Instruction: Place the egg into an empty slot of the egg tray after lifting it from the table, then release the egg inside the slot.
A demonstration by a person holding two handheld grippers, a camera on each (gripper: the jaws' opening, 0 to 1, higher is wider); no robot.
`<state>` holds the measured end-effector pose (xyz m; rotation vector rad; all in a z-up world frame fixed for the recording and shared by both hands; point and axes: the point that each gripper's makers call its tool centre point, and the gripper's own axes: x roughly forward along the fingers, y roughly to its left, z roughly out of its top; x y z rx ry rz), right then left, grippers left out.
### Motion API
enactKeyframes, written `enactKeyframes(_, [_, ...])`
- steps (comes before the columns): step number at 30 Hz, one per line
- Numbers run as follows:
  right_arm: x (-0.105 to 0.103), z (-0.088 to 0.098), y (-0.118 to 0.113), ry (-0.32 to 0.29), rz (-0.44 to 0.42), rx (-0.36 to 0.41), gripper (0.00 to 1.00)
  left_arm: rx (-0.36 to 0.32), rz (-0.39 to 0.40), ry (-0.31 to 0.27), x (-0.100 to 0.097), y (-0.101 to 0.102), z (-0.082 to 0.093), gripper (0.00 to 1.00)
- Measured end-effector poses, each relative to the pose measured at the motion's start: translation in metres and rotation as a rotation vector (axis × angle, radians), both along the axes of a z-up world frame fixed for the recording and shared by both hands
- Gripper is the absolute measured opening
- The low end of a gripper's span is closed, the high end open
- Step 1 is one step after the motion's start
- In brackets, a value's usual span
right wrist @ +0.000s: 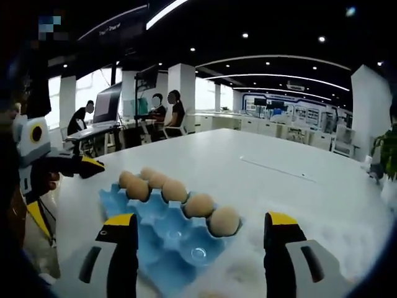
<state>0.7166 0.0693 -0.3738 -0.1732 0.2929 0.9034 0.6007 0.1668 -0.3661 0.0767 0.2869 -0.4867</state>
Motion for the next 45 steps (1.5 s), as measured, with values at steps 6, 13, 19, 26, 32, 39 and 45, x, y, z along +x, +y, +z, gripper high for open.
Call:
enactKeyframes(6, [0.003,-0.002,-0.013,0.002,-0.022,-0.008,0.87,0.001,0.003,-0.004,0.0,0.001,0.002,1.0])
enactKeyframes(13, [0.002,-0.004,-0.029,0.015,-0.048,-0.001,0.86,0.004,0.005,-0.002,0.0,0.001,0.001,1.0])
enactKeyframes(19, [0.005,-0.003,-0.041,0.011,-0.067,-0.005,0.86,0.005,0.002,-0.002,0.001,-0.002,0.001,1.0])
enactKeyframes(26, [0.007,-0.003,-0.053,0.005,-0.084,-0.002,0.86,0.007,0.0,0.0,0.001,-0.003,0.0,1.0])
enactKeyframes(32, [0.01,-0.003,-0.066,0.004,-0.106,-0.006,0.86,0.01,0.011,-0.002,0.002,-0.001,0.0,1.0])
enactKeyframes(39, [0.012,-0.005,-0.077,0.009,-0.13,-0.007,0.85,0.015,0.013,0.001,0.003,-0.001,-0.001,1.0])
enactKeyframes(45, [0.011,-0.007,-0.087,0.013,-0.152,-0.004,0.85,0.014,0.017,0.001,0.004,0.0,-0.001,1.0])
